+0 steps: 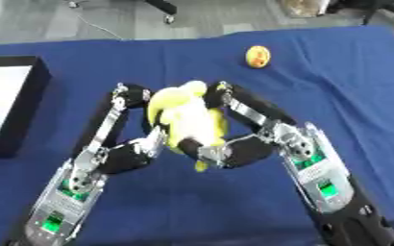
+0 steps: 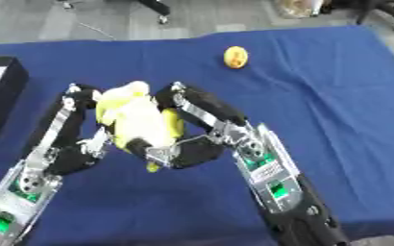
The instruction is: Pick up the objects with one hand, pass them to the other hand, and then place them into the box on the other side of the table.
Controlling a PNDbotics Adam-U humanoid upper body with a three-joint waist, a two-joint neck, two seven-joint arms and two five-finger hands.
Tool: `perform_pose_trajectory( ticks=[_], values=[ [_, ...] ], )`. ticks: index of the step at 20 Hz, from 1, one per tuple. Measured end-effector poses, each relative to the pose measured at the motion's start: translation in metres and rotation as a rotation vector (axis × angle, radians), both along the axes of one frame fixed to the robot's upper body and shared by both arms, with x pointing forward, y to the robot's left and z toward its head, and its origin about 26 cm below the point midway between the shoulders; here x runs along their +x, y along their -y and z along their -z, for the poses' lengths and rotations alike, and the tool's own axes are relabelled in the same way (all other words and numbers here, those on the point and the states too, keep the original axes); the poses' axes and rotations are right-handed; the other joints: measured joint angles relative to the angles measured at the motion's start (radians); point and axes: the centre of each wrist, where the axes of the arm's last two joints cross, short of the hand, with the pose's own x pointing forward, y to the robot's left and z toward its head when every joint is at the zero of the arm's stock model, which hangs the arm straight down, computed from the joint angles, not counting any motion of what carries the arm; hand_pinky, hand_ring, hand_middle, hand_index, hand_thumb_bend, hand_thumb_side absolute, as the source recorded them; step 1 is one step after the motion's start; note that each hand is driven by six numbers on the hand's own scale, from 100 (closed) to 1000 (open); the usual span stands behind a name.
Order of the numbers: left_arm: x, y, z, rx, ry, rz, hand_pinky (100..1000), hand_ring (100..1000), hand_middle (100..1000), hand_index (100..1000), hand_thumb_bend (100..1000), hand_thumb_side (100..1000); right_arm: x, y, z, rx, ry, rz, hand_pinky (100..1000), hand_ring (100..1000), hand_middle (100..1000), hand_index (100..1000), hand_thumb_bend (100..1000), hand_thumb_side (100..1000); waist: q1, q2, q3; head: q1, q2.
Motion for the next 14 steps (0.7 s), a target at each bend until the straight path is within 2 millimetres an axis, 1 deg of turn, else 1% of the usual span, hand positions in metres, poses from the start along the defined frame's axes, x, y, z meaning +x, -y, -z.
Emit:
perform_pose_trajectory(
  ticks=[1,2,3,5,6,8,10,14],
  values=[
    [0.0,0.0,-0.001,0.002,0.005,0.002,346,187,185,407,100,567,-0.001,0.0,-0.001,-0.007,0.012,-0.001,632,246,474,743,400,625,0.0,0.0,0.0,0.001,0.0],
    [0.0,-0.001,-0.001,0.005,0.008,0.002,347,188,185,407,100,567,-0.001,0.001,-0.002,-0.014,0.024,-0.003,634,251,500,782,410,627,0.0,0.0,0.0,0.002,0.0],
    [0.0,-0.001,-0.001,0.006,0.011,0.004,347,188,185,407,100,567,-0.002,0.001,-0.002,-0.02,0.032,-0.005,634,253,503,785,411,627,0.0,0.0,0.0,0.003,0.0],
    [0.0,-0.001,-0.002,0.006,0.017,0.008,348,189,186,407,100,566,-0.002,0.001,-0.003,-0.027,0.043,-0.011,631,244,557,801,442,623,0.0,0.0,0.0,0.005,0.0],
    [0.0,-0.001,-0.003,0.006,0.019,0.008,348,189,185,407,100,566,-0.003,0.002,-0.004,-0.029,0.048,-0.013,631,239,603,810,458,617,0.0,0.0,0.0,0.006,0.0],
    [0.001,-0.002,-0.003,0.007,0.022,0.003,348,189,185,407,100,566,-0.003,0.004,-0.007,-0.028,0.064,-0.008,632,237,645,820,472,612,0.0,0.0,-0.001,0.007,0.0],
    [0.001,-0.004,-0.005,0.005,0.027,-0.004,348,188,185,407,100,566,-0.004,0.007,-0.009,-0.026,0.079,0.004,631,234,673,831,478,610,0.0,0.0,-0.002,0.007,0.0],
    [0.001,-0.009,-0.004,-0.001,0.028,-0.031,348,188,185,406,100,566,-0.005,0.012,-0.012,-0.016,0.1,0.024,632,236,689,835,478,611,0.0,0.0,-0.002,0.008,0.0]
  ],
)
